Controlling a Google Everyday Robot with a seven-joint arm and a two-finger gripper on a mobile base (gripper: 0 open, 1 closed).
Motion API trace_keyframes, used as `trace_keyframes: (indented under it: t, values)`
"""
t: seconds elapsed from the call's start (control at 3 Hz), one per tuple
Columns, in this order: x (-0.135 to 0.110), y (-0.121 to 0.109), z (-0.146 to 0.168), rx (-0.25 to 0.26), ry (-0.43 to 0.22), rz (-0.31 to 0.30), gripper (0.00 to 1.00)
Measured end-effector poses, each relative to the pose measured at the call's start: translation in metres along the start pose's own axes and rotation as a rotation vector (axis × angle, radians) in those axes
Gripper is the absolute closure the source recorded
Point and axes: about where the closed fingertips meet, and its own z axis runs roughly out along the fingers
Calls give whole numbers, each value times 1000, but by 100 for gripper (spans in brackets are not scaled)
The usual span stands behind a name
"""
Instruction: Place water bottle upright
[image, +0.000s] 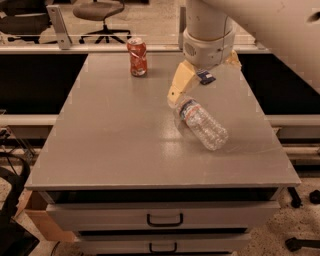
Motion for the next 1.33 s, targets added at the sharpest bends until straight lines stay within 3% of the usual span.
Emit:
trace_keyframes:
  t: [0.67,1.33]
  values:
    - [24,-5,18,-6,64,79,0]
    - [38,3,28,-22,88,100,0]
